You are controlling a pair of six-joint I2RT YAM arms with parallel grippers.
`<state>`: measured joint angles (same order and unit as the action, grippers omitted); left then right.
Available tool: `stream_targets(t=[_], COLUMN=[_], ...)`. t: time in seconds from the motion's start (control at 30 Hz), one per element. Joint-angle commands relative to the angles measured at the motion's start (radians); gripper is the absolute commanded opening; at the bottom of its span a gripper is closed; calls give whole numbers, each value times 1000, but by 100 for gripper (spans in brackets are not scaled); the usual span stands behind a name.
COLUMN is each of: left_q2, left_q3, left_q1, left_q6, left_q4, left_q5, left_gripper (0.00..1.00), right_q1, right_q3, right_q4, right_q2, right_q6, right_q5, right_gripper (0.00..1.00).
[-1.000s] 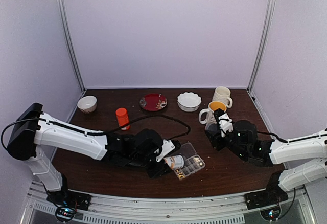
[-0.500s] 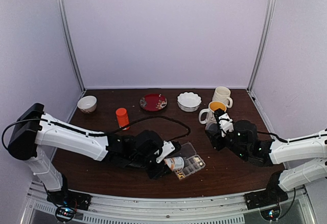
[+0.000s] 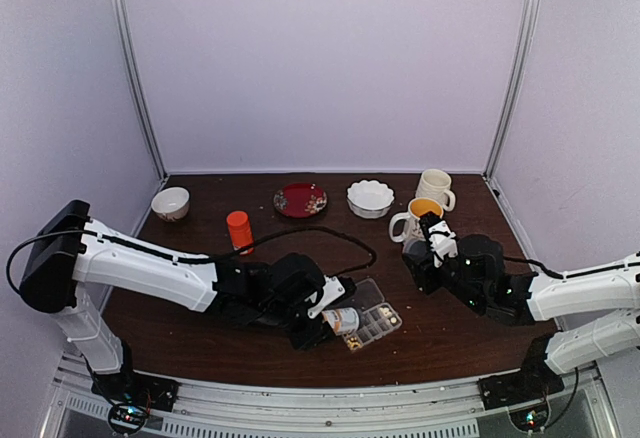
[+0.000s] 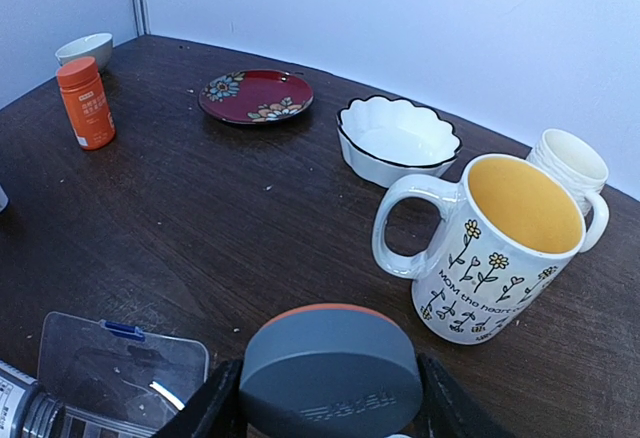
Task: Sort the pills into containers
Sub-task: Pour the pill into the compartment of the pill container.
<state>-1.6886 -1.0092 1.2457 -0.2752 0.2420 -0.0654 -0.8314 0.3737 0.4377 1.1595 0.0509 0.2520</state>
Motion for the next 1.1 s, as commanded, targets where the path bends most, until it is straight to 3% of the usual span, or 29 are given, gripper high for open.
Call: stream_targets(t=[0.0,0.5,0.67,0.77,0.9,1.07], left_q2=[14,-2,35,13,27,2], left_q3=[-23,-52,-6,-65,-26,-89], left_q1=[4,6,7,8,11,11], left_q6=[1,-9,-8,2,1,2], left_q4=[-26,15,-56,32,-34,50], left_q5=[7,10,-1,7,13,9], left_gripper=[0,0,0,0,0,0], right_q1=[6,9,9,8,9,11], right_q3=[21,21,22,21,24,20], right_q4=[1,-1,0,-1,-2,-1], right_q2=[-17,-17,-15,-15,-15,-17], right_q6=[-4,-2,-2,-2,-2,-2], right_q5=[22,18,16,16,15,15], right_gripper=[0,0,0,0,0,0])
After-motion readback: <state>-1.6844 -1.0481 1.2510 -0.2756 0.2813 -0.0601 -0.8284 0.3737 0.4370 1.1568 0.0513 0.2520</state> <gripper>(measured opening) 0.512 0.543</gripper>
